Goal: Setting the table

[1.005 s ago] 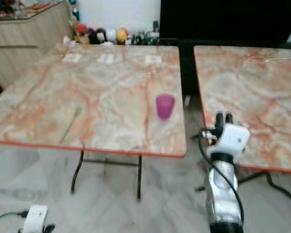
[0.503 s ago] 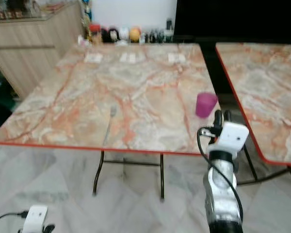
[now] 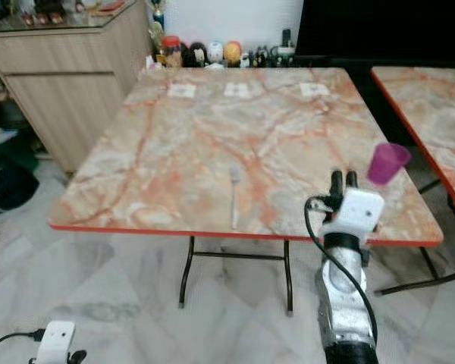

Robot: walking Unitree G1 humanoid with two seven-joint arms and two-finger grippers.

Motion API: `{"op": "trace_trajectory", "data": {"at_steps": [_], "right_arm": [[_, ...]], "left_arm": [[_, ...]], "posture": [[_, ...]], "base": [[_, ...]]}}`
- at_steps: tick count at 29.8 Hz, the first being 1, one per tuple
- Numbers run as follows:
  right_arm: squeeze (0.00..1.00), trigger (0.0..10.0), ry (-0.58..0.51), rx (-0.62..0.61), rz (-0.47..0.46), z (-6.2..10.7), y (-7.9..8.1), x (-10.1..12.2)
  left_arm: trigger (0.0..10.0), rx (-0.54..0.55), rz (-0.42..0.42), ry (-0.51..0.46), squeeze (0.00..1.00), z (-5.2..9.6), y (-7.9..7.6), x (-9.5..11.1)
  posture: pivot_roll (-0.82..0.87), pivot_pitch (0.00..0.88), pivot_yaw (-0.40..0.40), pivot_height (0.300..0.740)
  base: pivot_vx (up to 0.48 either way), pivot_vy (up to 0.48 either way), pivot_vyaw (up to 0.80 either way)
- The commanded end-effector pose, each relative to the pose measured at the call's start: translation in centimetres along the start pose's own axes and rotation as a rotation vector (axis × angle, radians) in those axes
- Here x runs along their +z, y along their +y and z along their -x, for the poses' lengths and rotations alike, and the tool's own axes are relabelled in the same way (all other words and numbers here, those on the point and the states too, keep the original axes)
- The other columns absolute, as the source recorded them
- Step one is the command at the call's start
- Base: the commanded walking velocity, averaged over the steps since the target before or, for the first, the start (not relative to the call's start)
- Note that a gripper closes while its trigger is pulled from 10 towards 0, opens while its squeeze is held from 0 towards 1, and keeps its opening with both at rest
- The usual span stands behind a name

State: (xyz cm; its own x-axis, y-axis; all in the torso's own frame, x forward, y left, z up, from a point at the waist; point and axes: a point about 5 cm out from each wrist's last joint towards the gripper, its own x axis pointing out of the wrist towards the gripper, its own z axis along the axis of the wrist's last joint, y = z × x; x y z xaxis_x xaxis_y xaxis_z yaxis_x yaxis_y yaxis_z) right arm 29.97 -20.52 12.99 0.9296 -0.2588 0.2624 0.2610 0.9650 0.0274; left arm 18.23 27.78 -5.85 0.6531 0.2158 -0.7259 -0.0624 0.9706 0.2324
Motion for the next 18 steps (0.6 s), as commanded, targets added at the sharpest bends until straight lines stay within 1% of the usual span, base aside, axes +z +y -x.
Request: {"op": "trace_trajectory", "data": {"at_steps": [1, 7, 13, 18], "right_arm": [[0.00, 10.0, -0.020, 0.022, -0.015, -0.30, 0.90, 0.55], [0.00, 10.0, -0.017, 0.021, -0.015, -0.31, 0.92, 0.51], [0.00, 10.0, -0.007, 0.026, -0.015, -0.31, 1.05, 0.32], [0.00, 10.0, -0.004, 0.024, -0.016, -0.30, 1.04, 0.26]], "left_arm": [[10.0, 0.011, -0.007, 0.027, 0.00, 0.20, 0.48, -0.68], [10.0, 0.012, -0.007, 0.026, 0.00, 0.20, 0.50, -0.65], [10.0, 0.014, -0.021, 0.022, 0.00, 0.20, 0.53, -0.58], [10.0, 0.014, -0.017, 0.015, 0.00, 0.20, 0.52, -0.54]], "posture": [[0.10, 0.012, -0.009, 0.740], [0.10, 0.010, -0.006, 0.740], [0.10, 0.010, -0.006, 0.740], [0.10, 0.010, -0.006, 0.740]], "base": [[0.000, 0.416, 0.00], [0.000, 0.408, 0.00], [0.000, 0.000, 0.00], [0.000, 0.000, 0.00]]}}
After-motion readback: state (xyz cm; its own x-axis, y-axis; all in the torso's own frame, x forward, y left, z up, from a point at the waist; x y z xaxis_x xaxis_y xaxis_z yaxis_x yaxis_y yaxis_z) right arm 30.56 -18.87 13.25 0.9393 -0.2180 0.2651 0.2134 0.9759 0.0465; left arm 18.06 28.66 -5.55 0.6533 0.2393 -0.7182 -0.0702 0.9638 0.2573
